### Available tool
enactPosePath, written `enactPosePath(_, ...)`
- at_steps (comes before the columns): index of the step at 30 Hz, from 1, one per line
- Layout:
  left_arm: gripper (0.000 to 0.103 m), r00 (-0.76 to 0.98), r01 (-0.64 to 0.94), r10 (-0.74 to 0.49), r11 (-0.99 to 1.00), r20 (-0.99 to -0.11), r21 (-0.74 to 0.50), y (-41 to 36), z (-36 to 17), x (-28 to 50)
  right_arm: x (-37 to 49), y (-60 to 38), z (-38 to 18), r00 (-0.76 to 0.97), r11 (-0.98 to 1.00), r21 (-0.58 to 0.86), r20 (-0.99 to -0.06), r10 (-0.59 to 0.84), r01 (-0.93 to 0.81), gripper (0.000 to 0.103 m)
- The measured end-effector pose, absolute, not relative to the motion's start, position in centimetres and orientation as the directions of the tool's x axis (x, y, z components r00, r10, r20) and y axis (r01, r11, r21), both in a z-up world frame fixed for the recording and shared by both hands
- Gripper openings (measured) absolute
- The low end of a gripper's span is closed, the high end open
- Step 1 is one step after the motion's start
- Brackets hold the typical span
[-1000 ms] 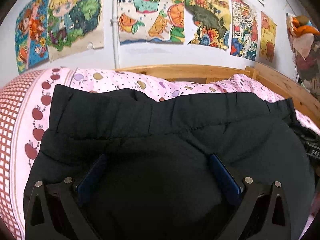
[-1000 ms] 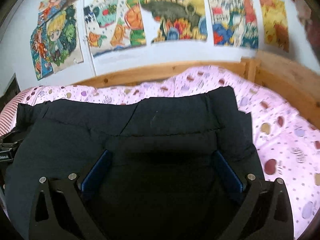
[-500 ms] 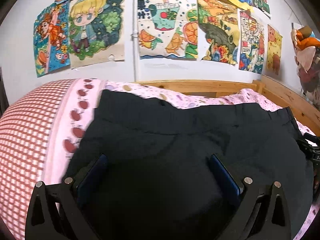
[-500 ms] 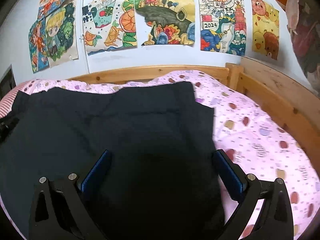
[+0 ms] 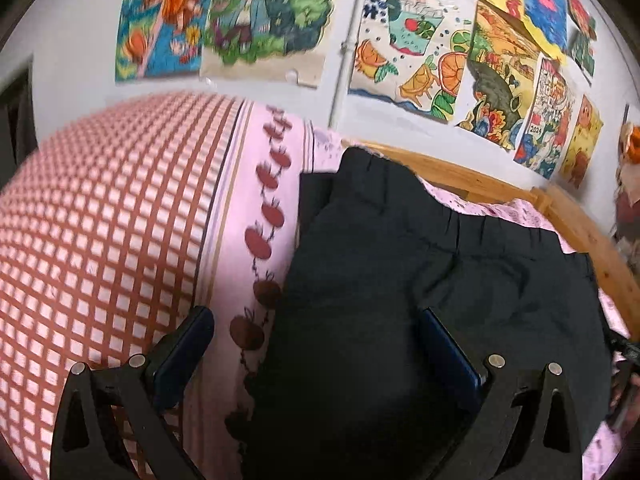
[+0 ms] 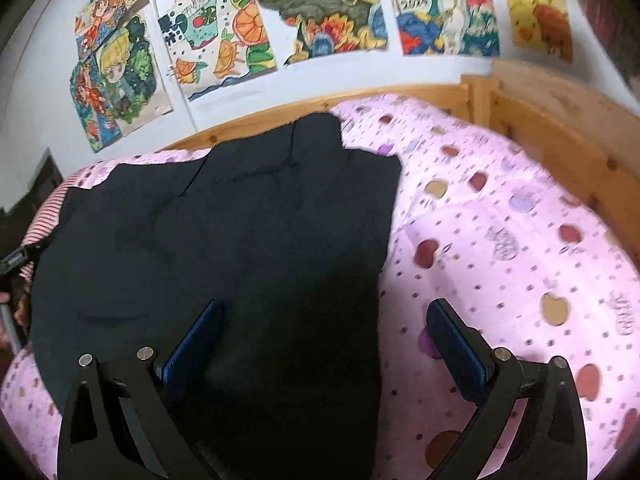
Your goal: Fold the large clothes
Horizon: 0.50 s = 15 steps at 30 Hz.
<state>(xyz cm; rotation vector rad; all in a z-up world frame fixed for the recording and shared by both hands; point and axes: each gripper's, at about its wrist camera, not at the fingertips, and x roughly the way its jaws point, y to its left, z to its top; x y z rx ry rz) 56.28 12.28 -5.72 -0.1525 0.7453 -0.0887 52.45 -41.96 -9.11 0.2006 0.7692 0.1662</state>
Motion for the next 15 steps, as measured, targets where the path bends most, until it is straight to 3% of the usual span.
enactPosePath(6, 0.103, 0.655, 0.079, -0.245, 0.963, -0.715, -0.257, 12.7, -8.2, 57.0, 53.7, -42.3, -11.5, 0.661, 0.95, 0.306, -0.7, 0.269, -0.063, 0.102)
enactPosePath(15, 0.103, 0.643, 0.103, -0.276, 0.955, -0.714, -0.276, 12.0, -8.9, 57.0, 53.2, -42.6, -12.7, 0.685, 0.93, 0.361, -0.659, 0.312, -0.076, 0.102)
